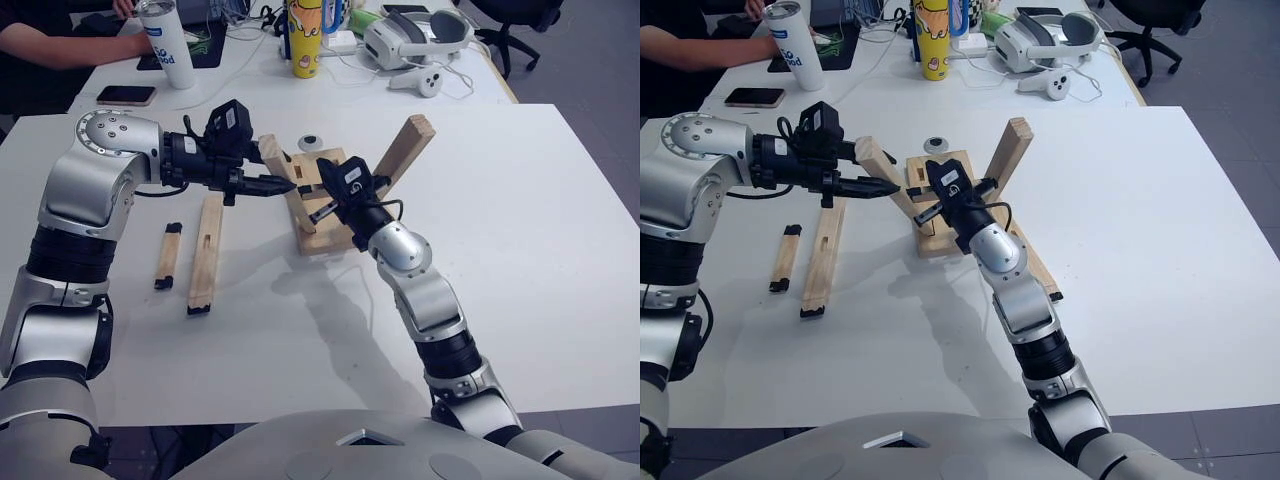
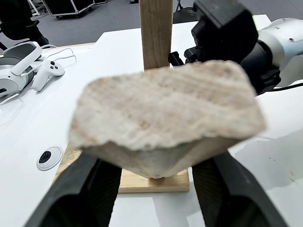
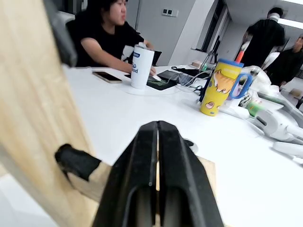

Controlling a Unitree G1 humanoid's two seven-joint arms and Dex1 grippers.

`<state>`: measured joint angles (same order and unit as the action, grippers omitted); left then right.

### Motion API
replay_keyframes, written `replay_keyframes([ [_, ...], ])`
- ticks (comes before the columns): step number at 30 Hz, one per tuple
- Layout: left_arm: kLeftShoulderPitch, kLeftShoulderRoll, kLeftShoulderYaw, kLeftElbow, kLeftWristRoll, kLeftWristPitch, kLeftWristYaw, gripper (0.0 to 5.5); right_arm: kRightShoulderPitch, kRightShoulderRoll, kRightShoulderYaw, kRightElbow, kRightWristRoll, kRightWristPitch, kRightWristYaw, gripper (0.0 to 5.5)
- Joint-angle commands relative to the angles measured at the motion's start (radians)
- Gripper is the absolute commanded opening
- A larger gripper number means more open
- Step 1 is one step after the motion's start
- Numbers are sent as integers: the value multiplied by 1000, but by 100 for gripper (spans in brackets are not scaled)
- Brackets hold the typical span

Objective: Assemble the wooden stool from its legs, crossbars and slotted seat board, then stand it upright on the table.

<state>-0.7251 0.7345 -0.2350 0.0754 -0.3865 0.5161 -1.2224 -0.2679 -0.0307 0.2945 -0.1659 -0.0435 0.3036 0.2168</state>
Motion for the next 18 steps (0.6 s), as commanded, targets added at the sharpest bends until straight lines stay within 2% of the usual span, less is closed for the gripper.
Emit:
replay_keyframes([
  [1, 60, 0, -64, 38, 47, 52, -24, 206, 44, -6, -44, -157, 147, -153, 104, 0],
  [3, 52, 7, -64, 39, 46, 53, -38, 206, 96, -36, -53, -227, 221, -137, 165, 0],
  [6, 28, 19, -64, 53, 45, 53, -65, 206, 205, -124, -68, -283, 207, -187, 207, 0],
  [9, -2, 34, -63, 79, 56, 41, -93, 206, 301, -193, -49, -205, 163, -239, 241, 0],
  [18, -50, 6, -65, 188, 75, -21, -177, 206, 165, -92, 14, 180, 70, -124, 162, 0],
])
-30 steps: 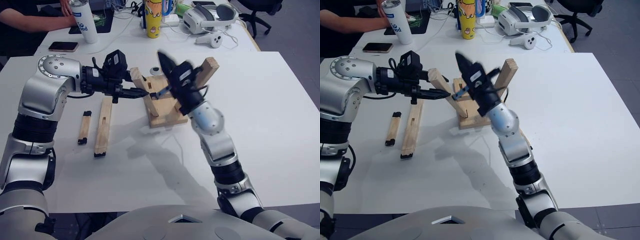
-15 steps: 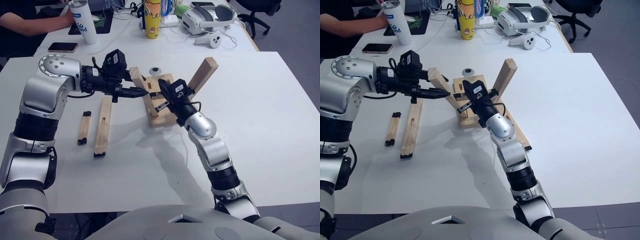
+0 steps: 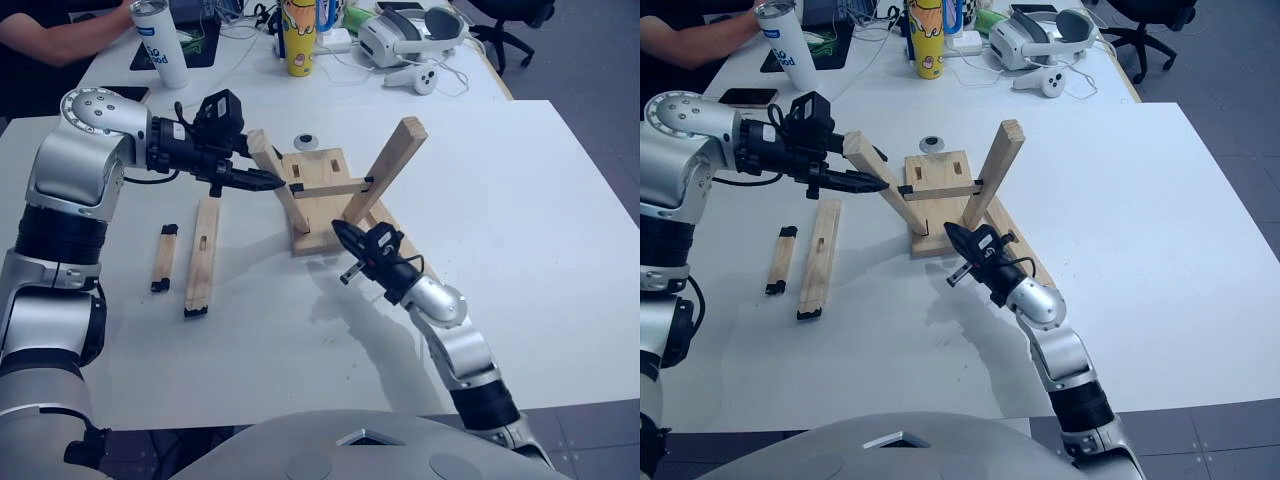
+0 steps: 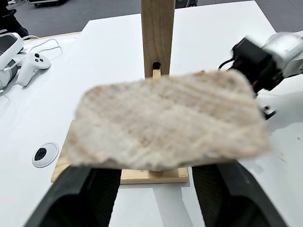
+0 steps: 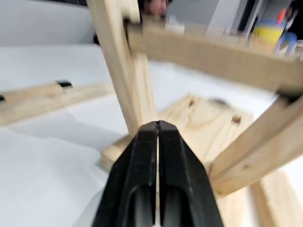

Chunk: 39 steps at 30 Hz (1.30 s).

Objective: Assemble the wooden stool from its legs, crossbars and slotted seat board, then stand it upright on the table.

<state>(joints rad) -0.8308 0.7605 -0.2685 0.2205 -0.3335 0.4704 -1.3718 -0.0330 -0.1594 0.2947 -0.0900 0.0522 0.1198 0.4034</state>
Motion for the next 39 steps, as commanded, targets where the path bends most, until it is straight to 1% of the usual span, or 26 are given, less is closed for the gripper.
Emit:
replay_keyframes([
  [1, 82, -29, -20, 46, 10, 23, -23, 206, -79, 44, 10, 138, -28, 78, -31, 0],
  [5, 200, -61, 37, 46, -34, 16, 13, 206, -78, 28, 10, 201, -51, 174, -33, 0],
  [8, 315, -117, 118, 62, -95, -9, 70, 206, -57, -9, 36, 206, -72, 274, -8, 0],
  [10, 360, -150, 151, 78, -112, -34, 108, 206, -47, -20, 42, 215, -54, 318, 23, 0],
  [15, 457, -193, 166, 80, -108, -96, 164, 207, -35, -41, 59, 241, -22, 381, 91, 0],
  [19, 492, -190, 180, 37, -119, -128, 189, 207, -42, -36, 62, 242, -11, 394, 87, 0],
  [22, 473, -177, 181, 31, -112, -143, 195, 207, -42, -23, 58, 236, -12, 406, 63, 0],
  [23, 466, -172, 181, 26, -112, -142, 196, 236, -44, -18, 56, 238, -11, 410, 55, 0],
  [25, 451, -163, 194, -1, -128, -124, 207, 272, -51, -13, 53, 250, -13, 410, 44, 0],
  [28, 445, -129, 216, -73, -154, -57, 203, 312, -60, -5, 47, 268, -14, 405, 29, 0],
  [31, 442, -61, 243, -86, -152, -5, 173, 312, -69, 3, 41, 281, -9, 400, 15, 0],
  [34, 442, 23, 323, -73, -189, 48, 142, 312, -82, 3, 42, 302, -9, 385, 12, 0],
  [35, 415, 36, 383, -71, -236, 90, 155, 295, -86, 2, 41, 310, -9, 380, 14, 0],
  [37, 299, 13, 537, -62, -378, 170, 246, 269, -93, 0, 39, 324, -7, 373, 18, 0],
  [39, 168, -46, 672, -99, -554, 232, 391, 228, -96, -1, 42, 333, -7, 368, 22, 0],
])
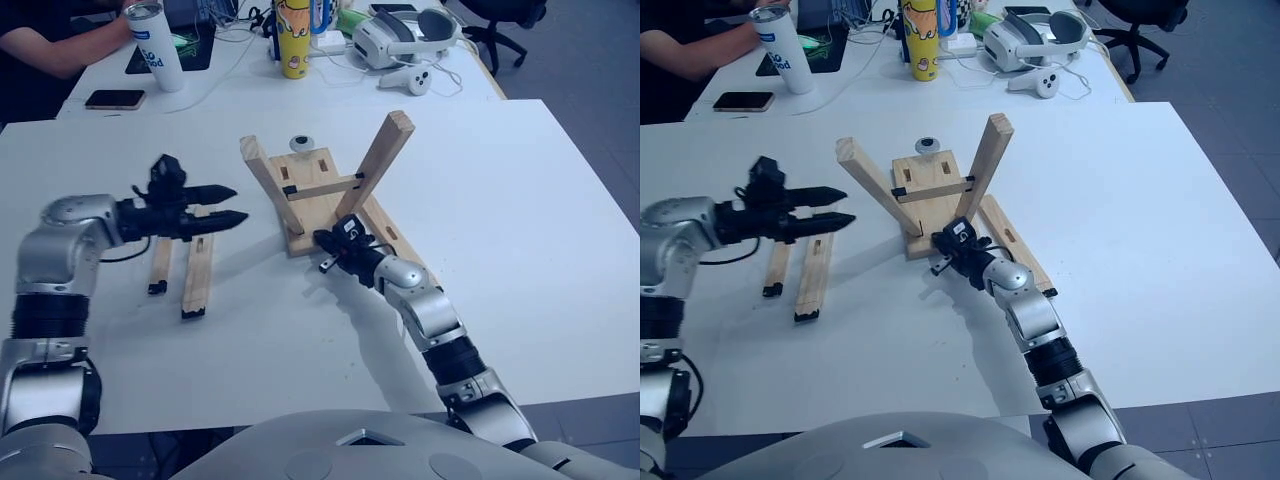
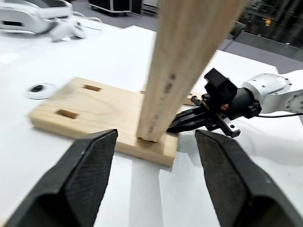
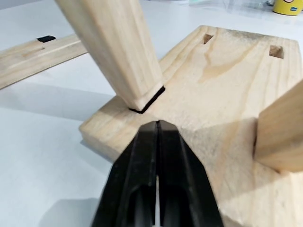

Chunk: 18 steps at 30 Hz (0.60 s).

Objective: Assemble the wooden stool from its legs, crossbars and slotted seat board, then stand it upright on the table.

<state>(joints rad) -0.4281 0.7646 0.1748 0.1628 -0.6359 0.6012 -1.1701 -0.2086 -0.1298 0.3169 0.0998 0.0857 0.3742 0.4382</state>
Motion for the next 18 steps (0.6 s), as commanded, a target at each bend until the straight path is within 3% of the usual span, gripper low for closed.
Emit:
replay_keyframes([
  [1, -307, -90, 273, -88, -344, 118, 286, 216, 79, -31, 21, 147, -41, 112, -11, 0],
  [4, -482, -219, 318, -183, -528, 107, 531, 165, 81, -29, 23, 159, -40, 106, -14, 0],
  [8, -450, -310, 211, -301, -544, 147, 667, 97, 77, -24, 23, 172, -41, 99, -16, 0],
  [12, -10, -284, -258, -277, -165, 138, 624, 45, 63, -9, 20, 189, -38, 92, -22, 0],
  [13, 79, -296, -310, -243, -113, 126, 647, 33, 53, -5, 24, 198, -39, 90, -20, 0],
  [15, 143, -332, -318, -227, -57, 84, 692, 2, 43, -3, 27, 206, -38, 91, -17, 0],
  [18, 44, -389, -270, -226, -57, 12, 713, 2, 48, -4, 19, 207, -31, 91, -22, 0],
])
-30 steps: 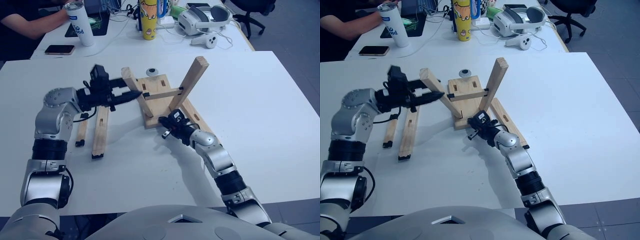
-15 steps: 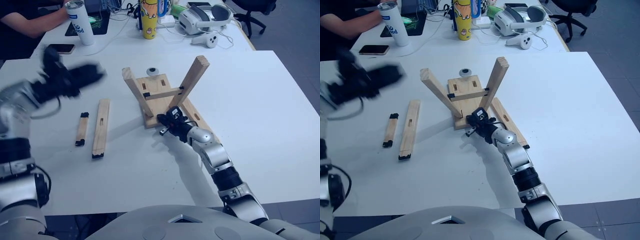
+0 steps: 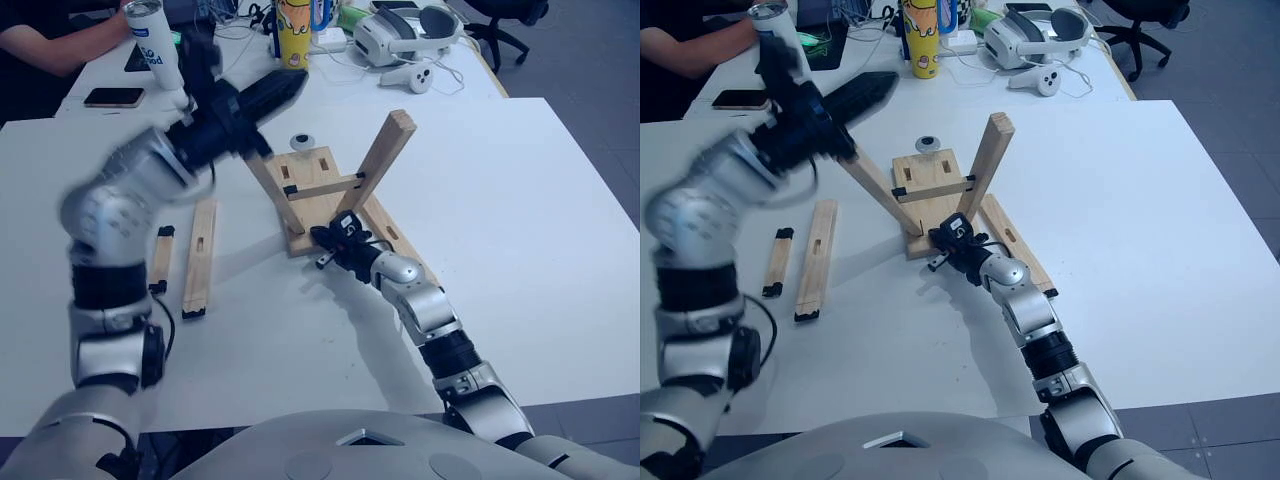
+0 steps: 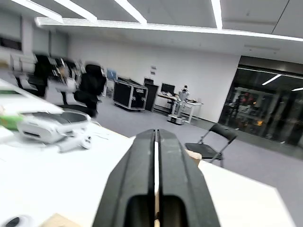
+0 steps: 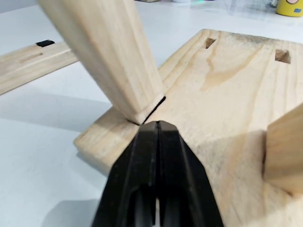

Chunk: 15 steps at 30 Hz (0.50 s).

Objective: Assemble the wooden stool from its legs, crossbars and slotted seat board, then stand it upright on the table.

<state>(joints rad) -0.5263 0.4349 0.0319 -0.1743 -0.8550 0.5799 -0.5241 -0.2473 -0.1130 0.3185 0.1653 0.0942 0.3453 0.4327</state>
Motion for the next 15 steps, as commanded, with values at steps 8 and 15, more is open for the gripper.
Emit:
replay_keyframes([
  [8, -297, -99, 177, -6, -39, -73, 174, 2, 76, -18, 12, 182, -38, 107, -12, 0],
  [15, -123, -94, 35, 12, -1, 131, 281, 2, 86, -17, 7, 166, -33, 116, -15, 0],
])
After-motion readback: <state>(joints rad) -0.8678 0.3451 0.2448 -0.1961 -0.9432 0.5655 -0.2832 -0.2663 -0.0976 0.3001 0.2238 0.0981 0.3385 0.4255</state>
